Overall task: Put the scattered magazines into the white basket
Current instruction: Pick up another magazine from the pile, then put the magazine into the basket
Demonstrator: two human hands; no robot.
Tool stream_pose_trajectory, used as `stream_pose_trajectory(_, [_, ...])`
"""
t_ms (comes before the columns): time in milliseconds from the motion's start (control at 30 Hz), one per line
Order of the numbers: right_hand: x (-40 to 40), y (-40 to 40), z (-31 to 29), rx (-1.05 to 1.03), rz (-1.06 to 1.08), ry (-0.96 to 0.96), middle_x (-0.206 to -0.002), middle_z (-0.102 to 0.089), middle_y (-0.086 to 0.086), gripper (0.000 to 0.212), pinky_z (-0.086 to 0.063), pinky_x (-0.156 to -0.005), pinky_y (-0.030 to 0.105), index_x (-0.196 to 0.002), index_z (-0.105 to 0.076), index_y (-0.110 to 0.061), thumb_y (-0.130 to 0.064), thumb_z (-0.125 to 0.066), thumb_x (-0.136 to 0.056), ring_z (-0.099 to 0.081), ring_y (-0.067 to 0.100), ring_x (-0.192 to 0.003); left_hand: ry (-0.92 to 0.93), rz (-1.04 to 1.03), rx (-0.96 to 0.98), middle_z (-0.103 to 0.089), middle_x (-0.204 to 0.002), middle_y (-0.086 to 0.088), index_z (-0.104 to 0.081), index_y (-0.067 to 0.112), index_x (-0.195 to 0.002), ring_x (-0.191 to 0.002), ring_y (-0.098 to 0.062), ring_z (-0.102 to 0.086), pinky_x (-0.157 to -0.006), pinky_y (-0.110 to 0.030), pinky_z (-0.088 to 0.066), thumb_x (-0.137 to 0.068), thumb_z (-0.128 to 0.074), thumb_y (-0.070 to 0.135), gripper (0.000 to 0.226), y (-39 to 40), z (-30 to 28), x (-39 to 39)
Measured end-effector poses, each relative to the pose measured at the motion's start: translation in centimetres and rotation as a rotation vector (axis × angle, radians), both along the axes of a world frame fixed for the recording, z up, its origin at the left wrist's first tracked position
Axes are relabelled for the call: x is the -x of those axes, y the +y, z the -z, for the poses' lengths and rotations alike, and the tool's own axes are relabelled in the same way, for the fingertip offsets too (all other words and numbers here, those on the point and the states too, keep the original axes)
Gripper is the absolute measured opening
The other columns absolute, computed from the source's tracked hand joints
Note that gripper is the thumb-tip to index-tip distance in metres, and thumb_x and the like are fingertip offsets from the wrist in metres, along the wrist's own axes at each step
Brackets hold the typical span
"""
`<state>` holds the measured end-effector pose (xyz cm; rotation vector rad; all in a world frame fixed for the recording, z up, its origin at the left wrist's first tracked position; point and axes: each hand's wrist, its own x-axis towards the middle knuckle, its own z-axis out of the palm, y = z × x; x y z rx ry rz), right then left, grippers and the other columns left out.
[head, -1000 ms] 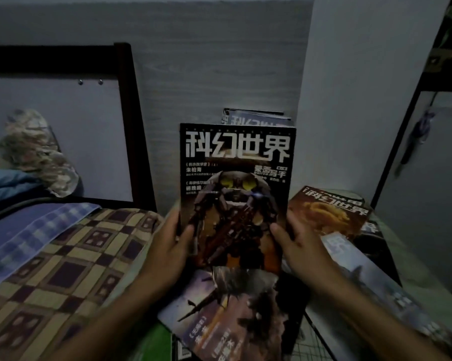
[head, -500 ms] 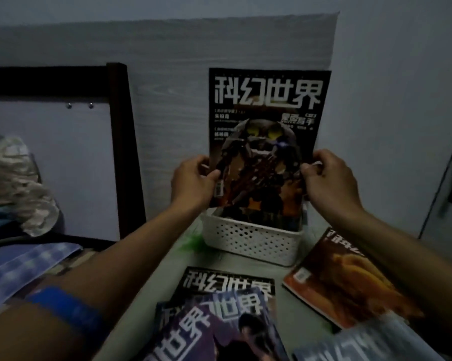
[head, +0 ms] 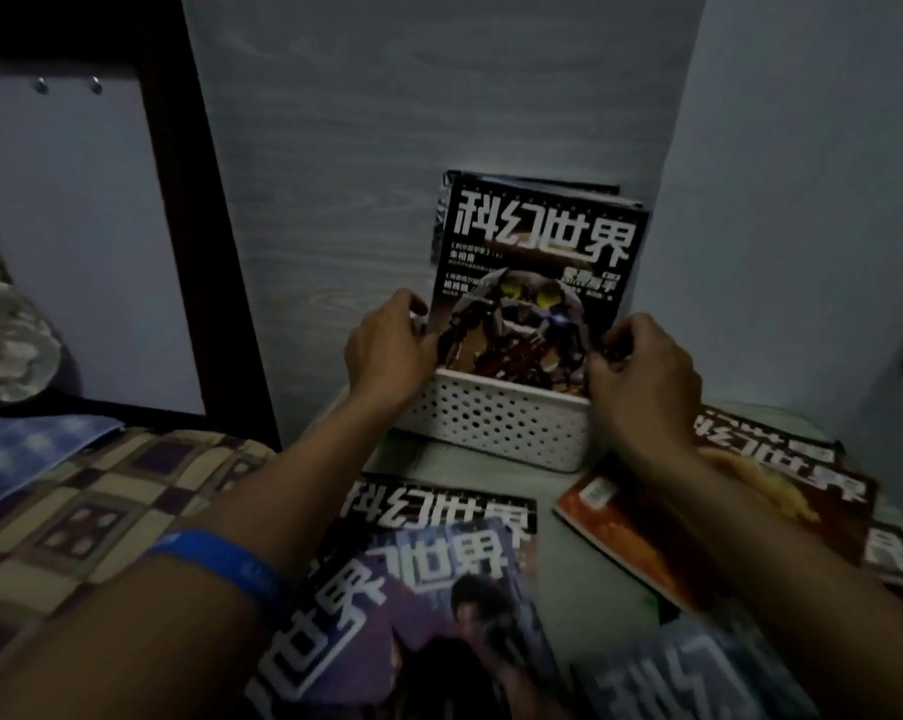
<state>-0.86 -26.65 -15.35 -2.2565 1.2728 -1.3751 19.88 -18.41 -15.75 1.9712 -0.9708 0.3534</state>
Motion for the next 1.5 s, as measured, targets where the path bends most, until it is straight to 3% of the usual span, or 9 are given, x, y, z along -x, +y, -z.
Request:
stream_pose_trajectory(300, [6.0,6.5,-2.2,0.159,-0.333,0.303,-0.099,-0.073,0.004,0.017,-0.046,-0.069,0.03,-0.098,-0.072,-0.022,-0.027,-0.059,-0.089,-0.065,0.022,-0.079,0.314,0.345,-0.007,-0.066,-0.084,0.009,-0.066,0.026,-0.086,-0.079,-0.006,-0.063,-0.066,-0.02,-0.05,-0.081,-0.074,0.009,0.02,9.2,-0.7,1.9])
stream_pose_trajectory(500, [7.7,16.6,0.6,-0.18,-0.541,1.073,-0.116,-0.065,0.001,0.066,-0.048,-0.072,0.031,-0.118,-0.059,-0.028,-0.078,-0.049,-0.076,-0.064,0.02,-0.098,0.282,0.514,-0.895,-0.063,-0.113,0.01,-0.064,0.031,-0.114,-0.096,-0.008,-0.061,-0.079,-0.028,-0.05,-0.075,-0.078,0.047,0.044,19.0,-0.7,5.6])
stream_pose_trajectory(633, [7.6,18.6,0.3,-0.264,-0.48,1.221,-0.142,-0.054,0.005,0.103,-0.044,-0.092,0.036,-0.149,-0.027,-0.034,-0.086,-0.054,-0.064,-0.054,0.029,-0.124,0.082,0.442,-1.026,-0.05,-0.139,0.005,-0.042,0.032,-0.14,-0.119,-0.019,-0.052,-0.099,-0.04,-0.047,-0.066,-0.084,0.046,0.087,21.9,-0.6,7.5])
stream_pose_trajectory(867, [8.9,19.9,0.4,-0.353,-0.487,0.966,-0.139,-0.048,0.004,0.096,-0.043,-0.099,0.039,-0.137,-0.042,-0.023,-0.073,-0.072,-0.061,-0.048,0.026,-0.124,0.433,0.387,-0.433,-0.069,-0.097,0.005,-0.059,0.016,-0.12,-0.083,-0.005,-0.066,-0.074,-0.023,-0.057,-0.068,-0.087,0.013,0.059,23.9,0.1,9.2])
stream_pose_trajectory(1033, [9.1,19.2,-0.8,-0.658,-0.752,0.067,-0.111,-0.073,0.003,0.041,-0.054,-0.087,0.031,-0.124,-0.064,-0.012,-0.011,-0.075,-0.084,-0.068,0.014,-0.097,0.082,0.465,-0.11,-0.071,-0.08,0.019,-0.069,0.03,-0.097,-0.075,0.006,-0.066,-0.07,-0.021,-0.051,-0.073,-0.084,0.027,0.029,24.1,-5.1,10.7])
stream_pose_trajectory(1133, [8.4,18.9,-2.2,-0.675,-0.767,-0.338,-0.091,-0.074,0.003,0.026,-0.057,-0.072,0.021,-0.114,-0.068,-0.001,0.004,-0.062,-0.09,-0.069,0.008,-0.076,-0.236,0.173,-0.001,-0.071,-0.101,0.006,-0.066,0.026,-0.113,-0.091,-0.009,-0.065,-0.081,-0.037,-0.051,-0.071,-0.081,0.045,0.049,23.9,-7.7,10.8])
stream_pose_trajectory(1233, [7.9,18.8,-3.3,-0.686,-0.827,-0.621,-0.096,-0.076,0.0,0.029,-0.057,-0.074,0.021,-0.118,-0.064,-0.009,0.002,-0.058,-0.093,-0.071,0.009,-0.084,0.098,0.22,0.176,-0.057,-0.13,0.003,-0.043,0.027,-0.139,-0.11,-0.009,-0.058,-0.09,-0.03,-0.05,-0.069,-0.083,0.045,0.082,24.2,-8.1,9.5])
stream_pose_trajectory(1333, [7.7,18.4,-3.2,-0.64,-0.844,-0.628,-0.11,-0.074,-0.006,0.034,-0.056,-0.082,0.021,-0.121,-0.062,-0.024,-0.002,-0.055,-0.096,-0.07,0.007,-0.098,0.496,0.489,0.234,-0.068,-0.116,0.016,-0.05,0.032,-0.131,-0.099,0.001,-0.066,-0.075,-0.017,-0.054,-0.083,-0.075,0.025,0.055,24.2,-5.5,9.1])
stream_pose_trajectory(1500, [8.3,17.5,-1.0,-0.541,-0.712,-0.297,-0.105,-0.065,-0.024,0.029,-0.048,-0.07,0.004,-0.11,-0.057,-0.037,-0.01,-0.052,-0.1,-0.062,-0.011,-0.098,0.374,0.434,0.181,-0.072,-0.094,0.026,-0.065,0.057,-0.089,-0.095,0.002,-0.066,-0.073,-0.01,-0.049,-0.096,-0.057,0.007,0.051,23.9,0.1,9.5])
